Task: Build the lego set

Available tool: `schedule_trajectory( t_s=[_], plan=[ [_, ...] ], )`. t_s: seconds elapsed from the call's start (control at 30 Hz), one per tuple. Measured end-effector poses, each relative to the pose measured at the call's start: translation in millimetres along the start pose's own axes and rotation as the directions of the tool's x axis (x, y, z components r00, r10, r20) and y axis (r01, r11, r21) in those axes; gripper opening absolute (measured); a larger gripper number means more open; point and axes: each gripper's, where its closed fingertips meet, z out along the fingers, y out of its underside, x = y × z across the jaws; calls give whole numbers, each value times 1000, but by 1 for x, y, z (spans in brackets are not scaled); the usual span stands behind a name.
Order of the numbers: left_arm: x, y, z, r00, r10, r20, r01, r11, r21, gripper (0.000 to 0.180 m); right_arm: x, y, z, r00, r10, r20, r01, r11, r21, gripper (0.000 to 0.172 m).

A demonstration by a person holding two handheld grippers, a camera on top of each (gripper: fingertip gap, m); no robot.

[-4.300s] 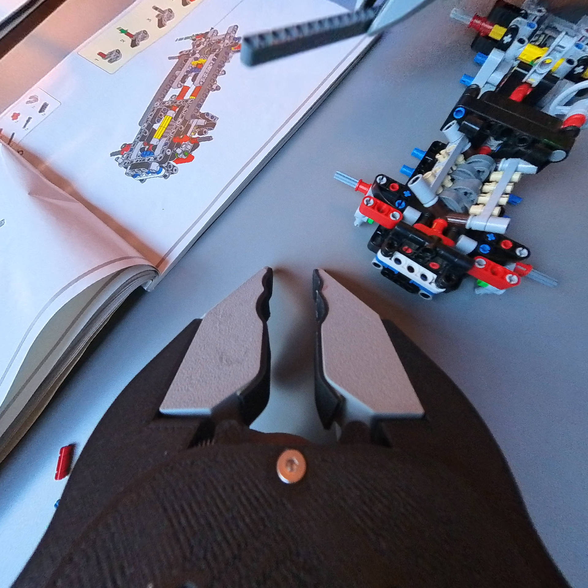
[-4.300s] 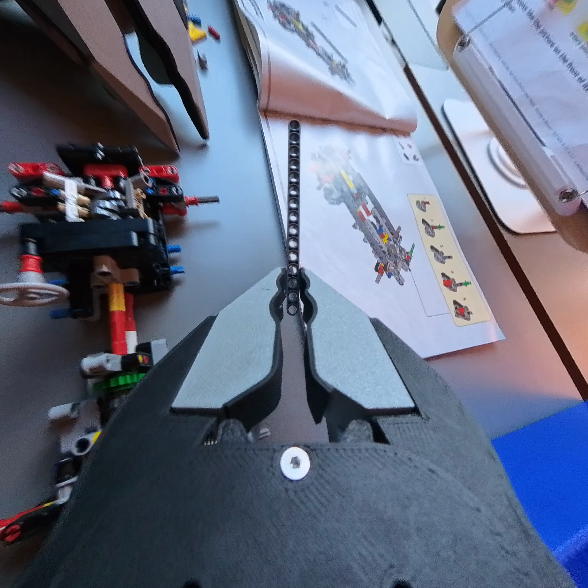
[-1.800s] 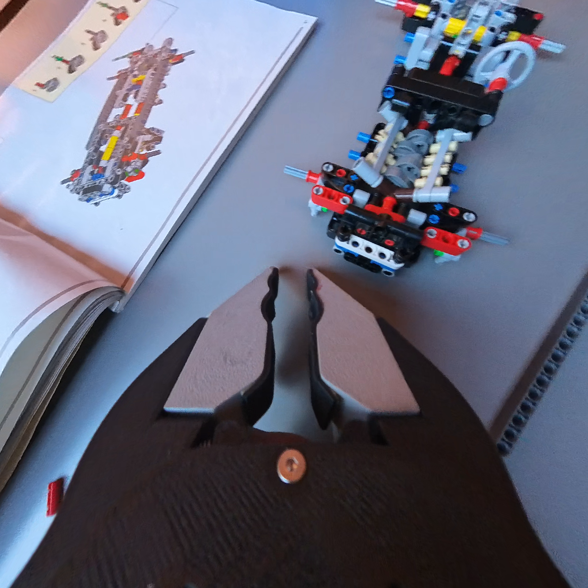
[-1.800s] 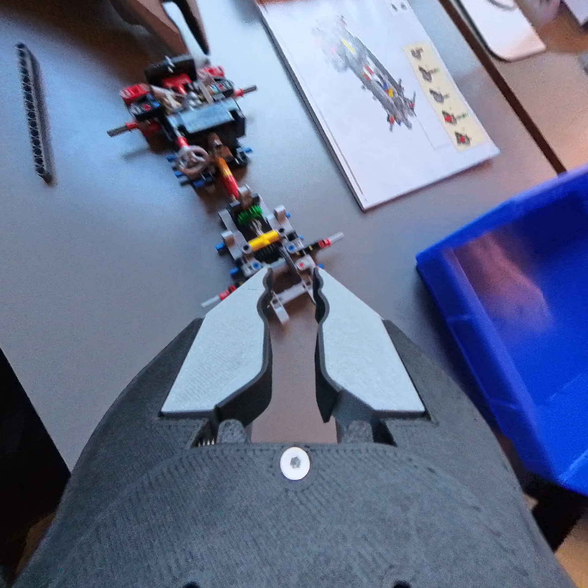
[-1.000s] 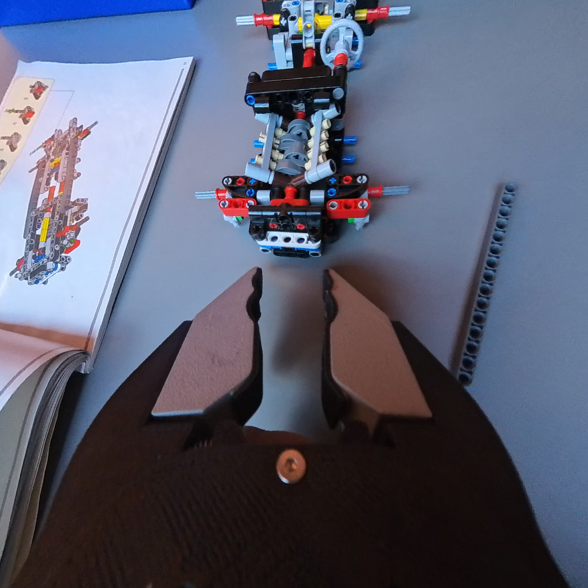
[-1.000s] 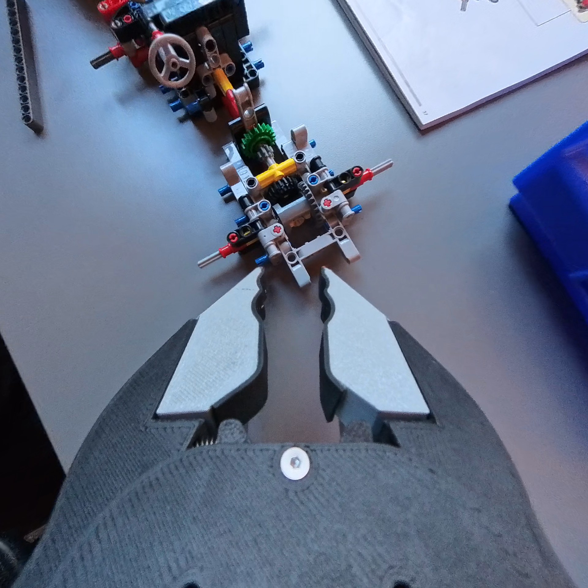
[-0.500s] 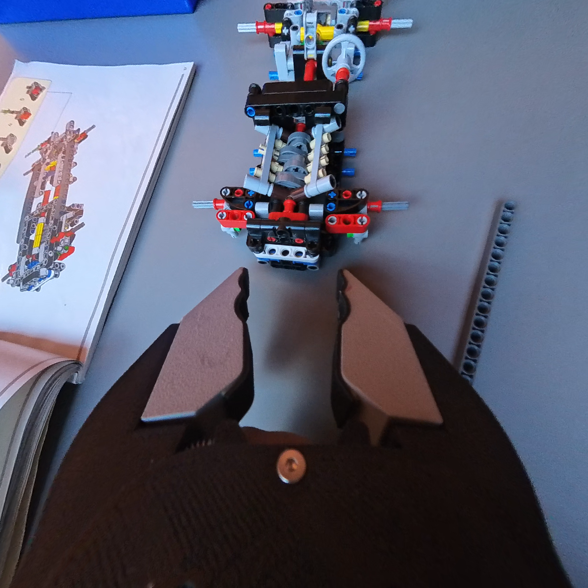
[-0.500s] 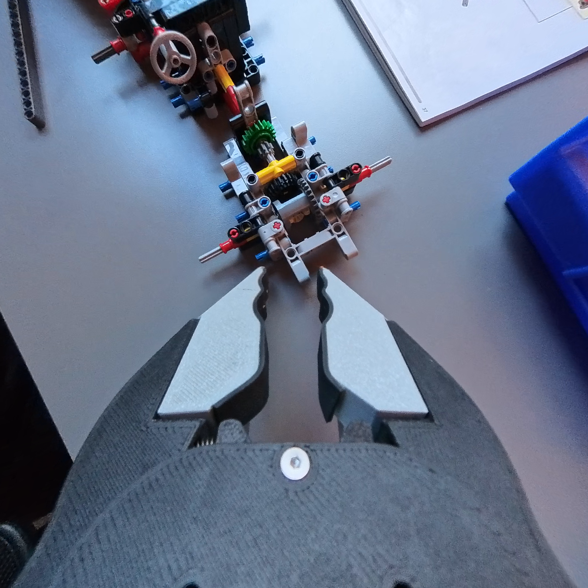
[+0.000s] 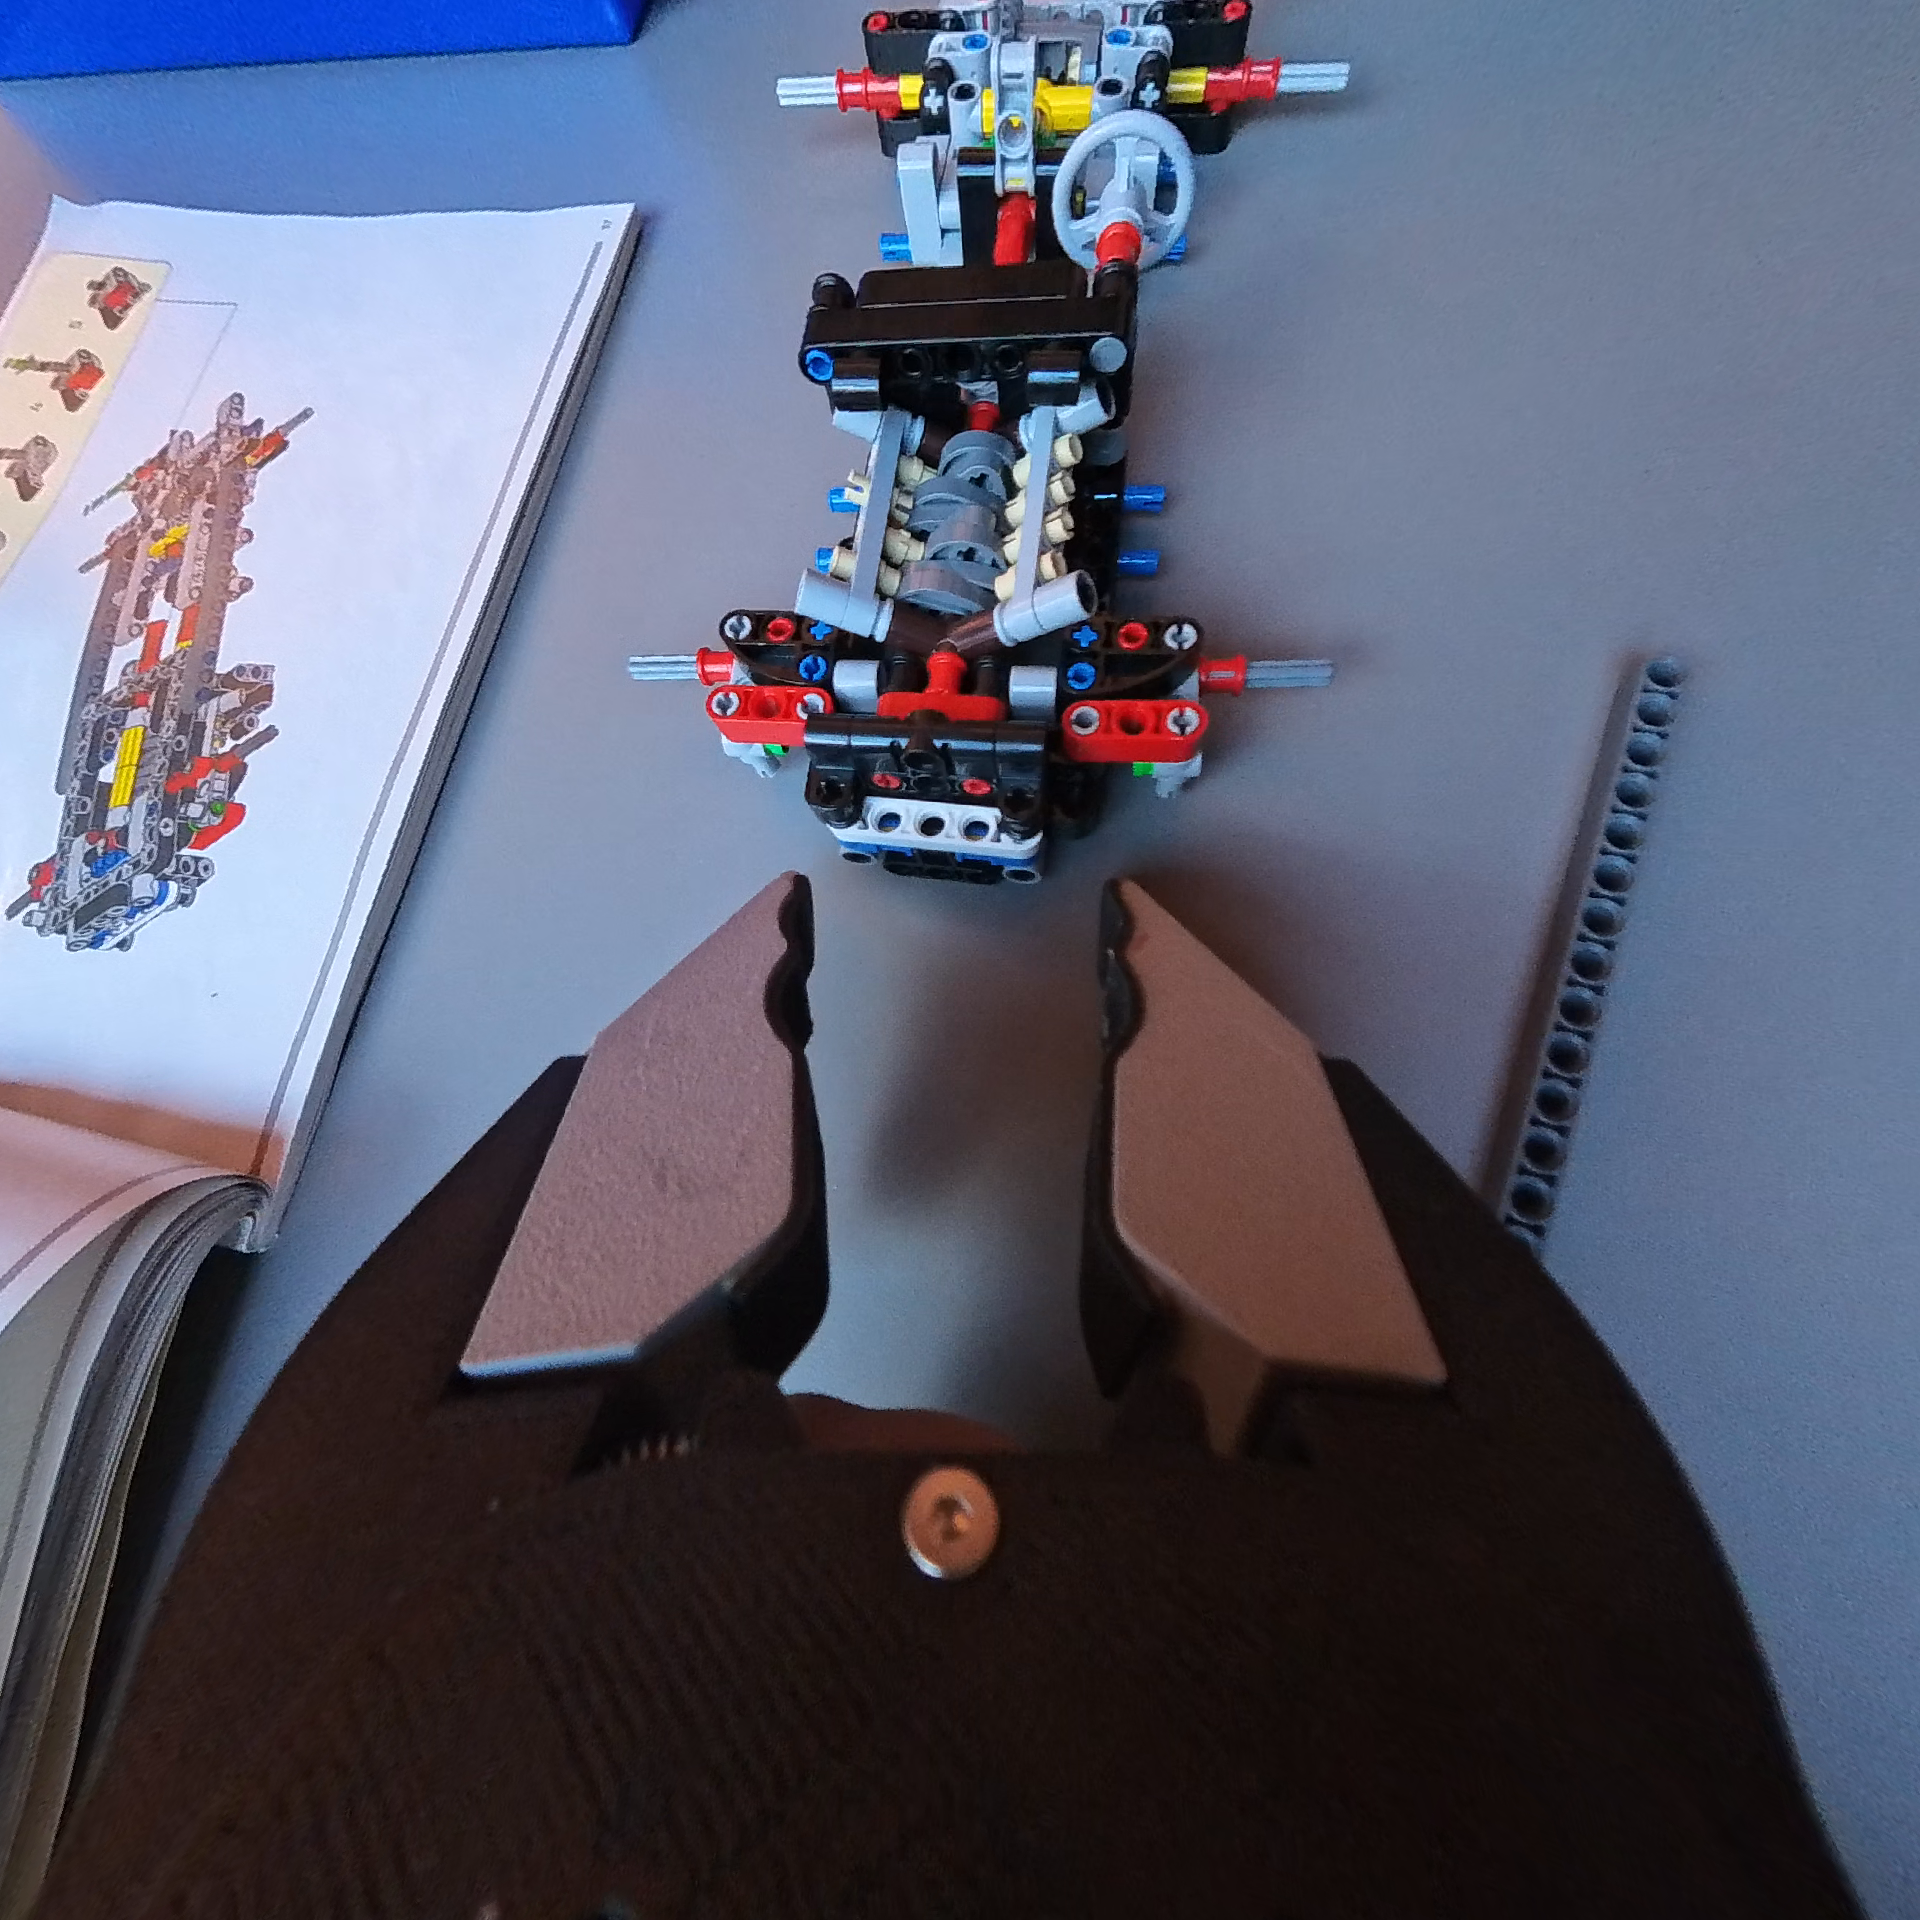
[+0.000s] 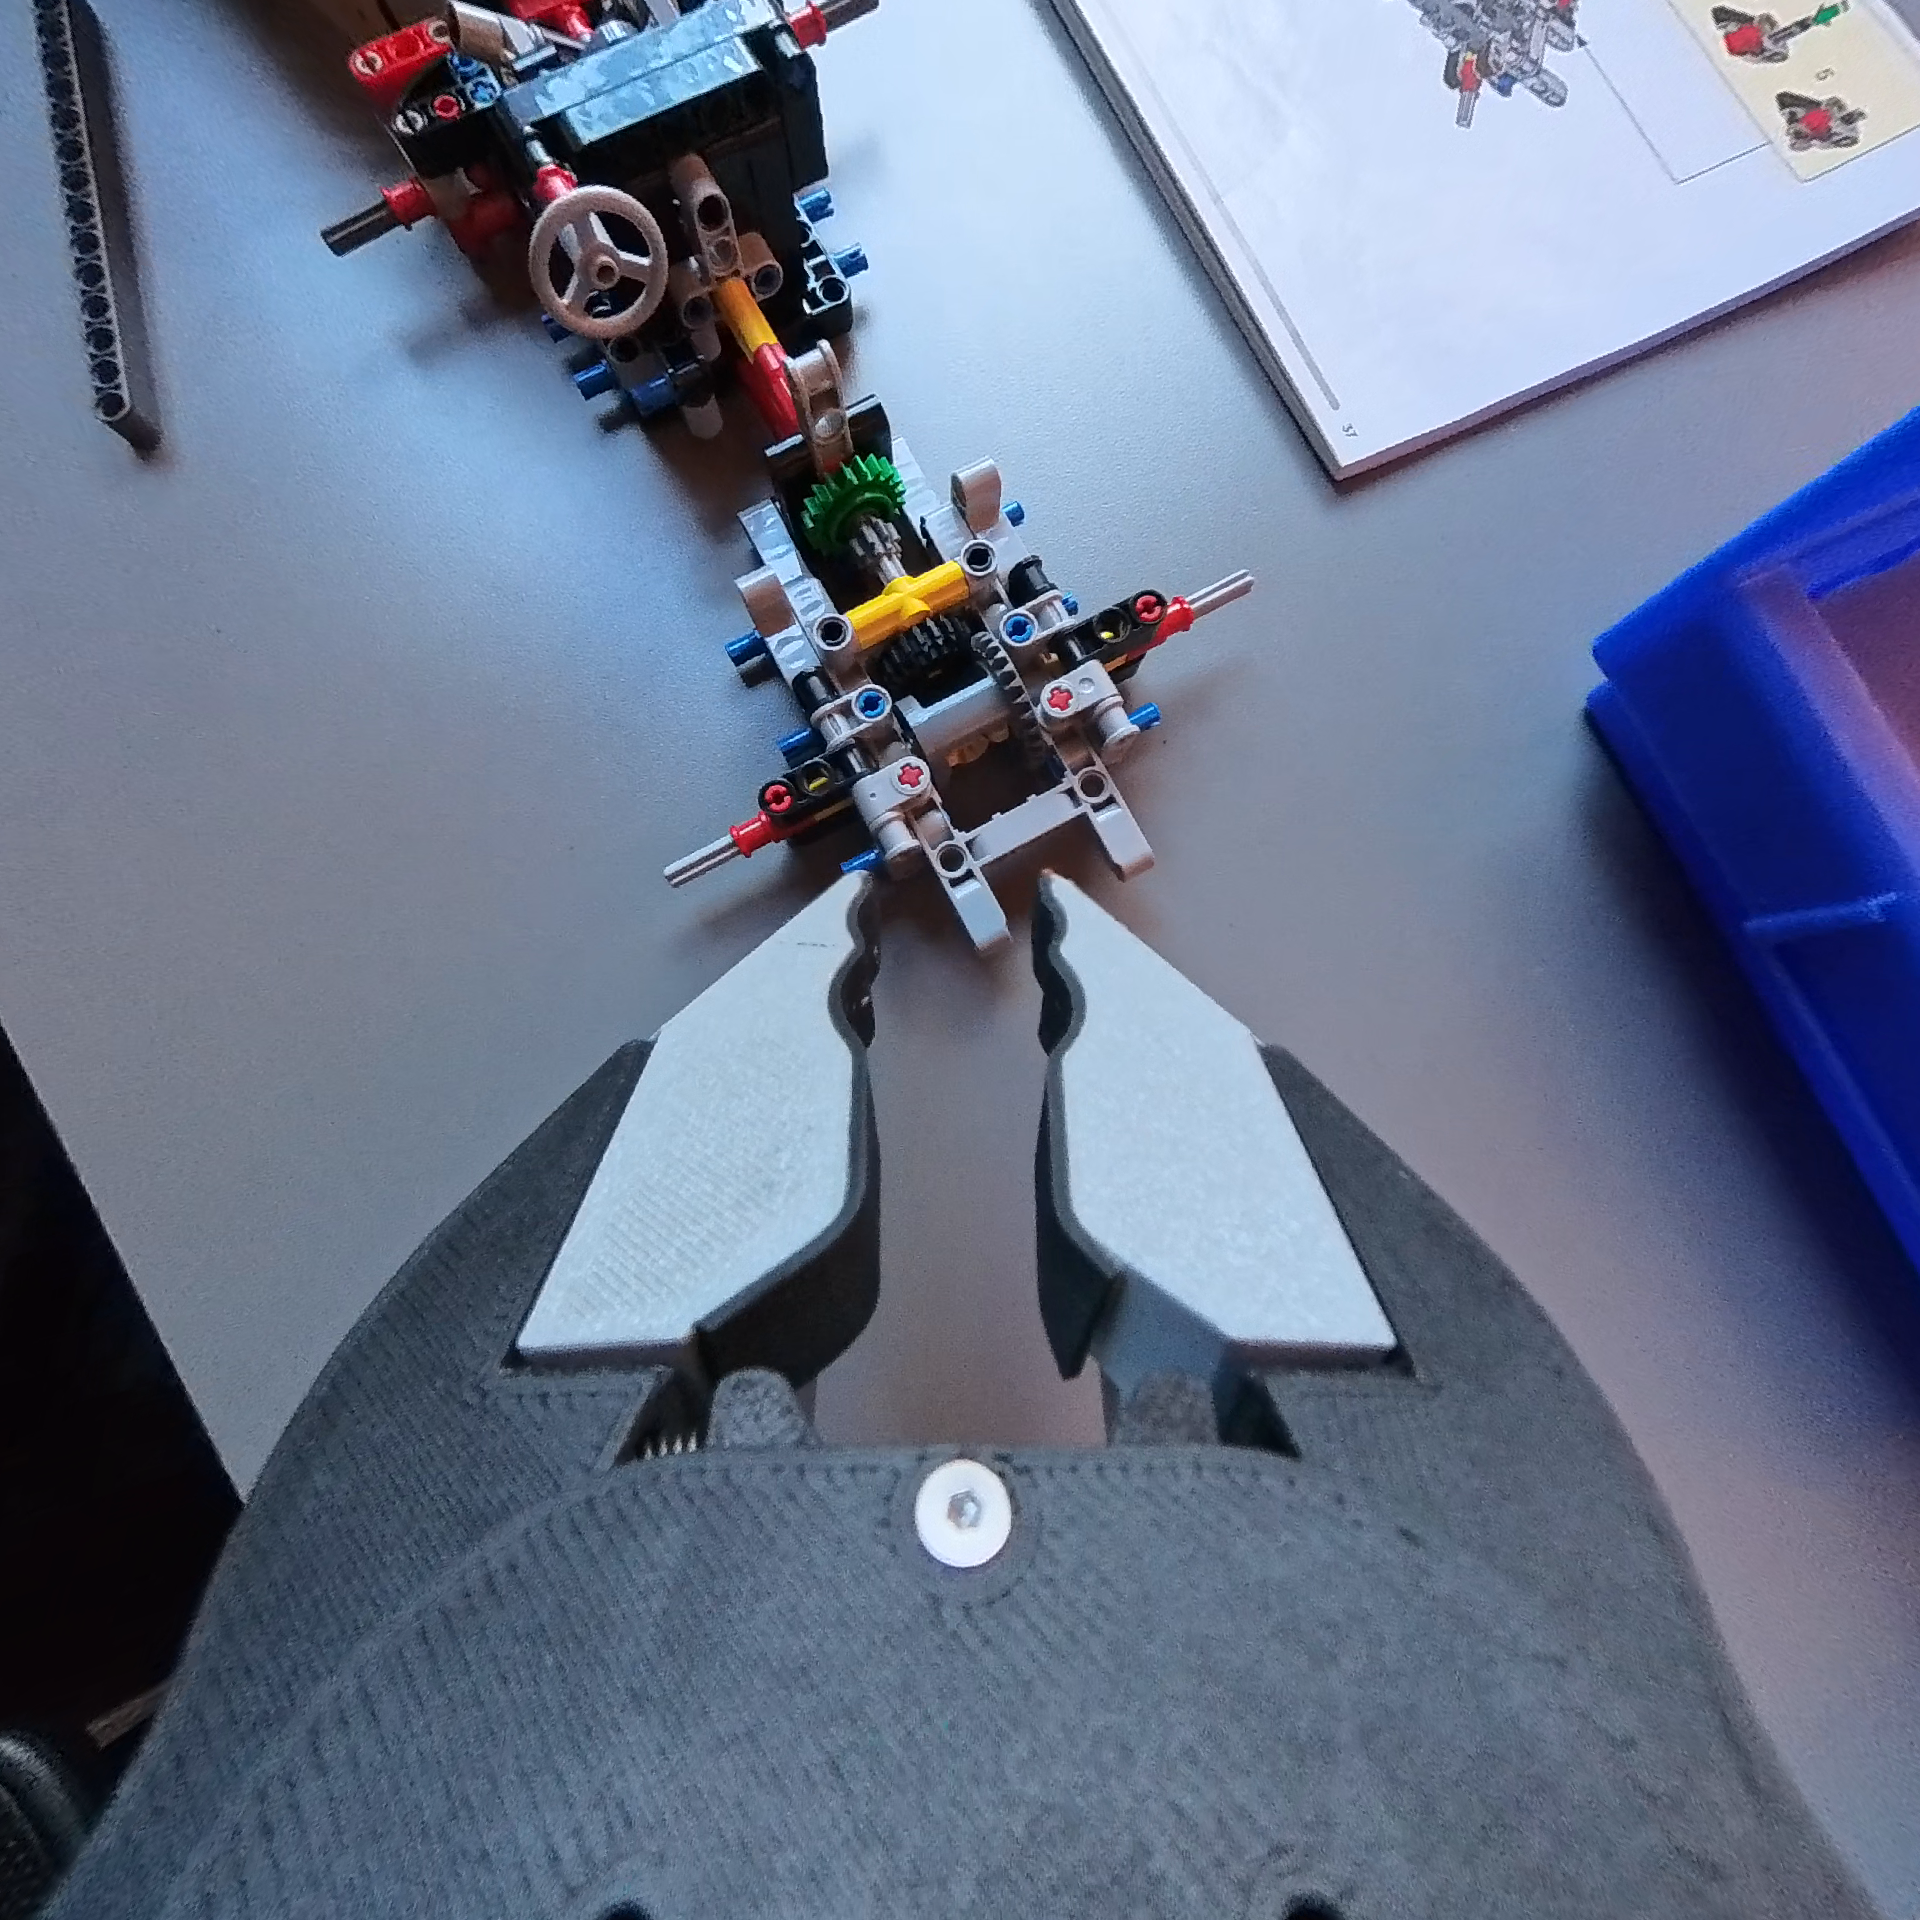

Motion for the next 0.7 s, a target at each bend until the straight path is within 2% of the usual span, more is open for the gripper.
schedule_trajectory(
  t_s=[0.7],
  plan=[
    [1,-1,1,1000,-2,-5,2,1000,1,58,0,-18,-12,998,-46,-50,48,998,47,29]
  ],
)
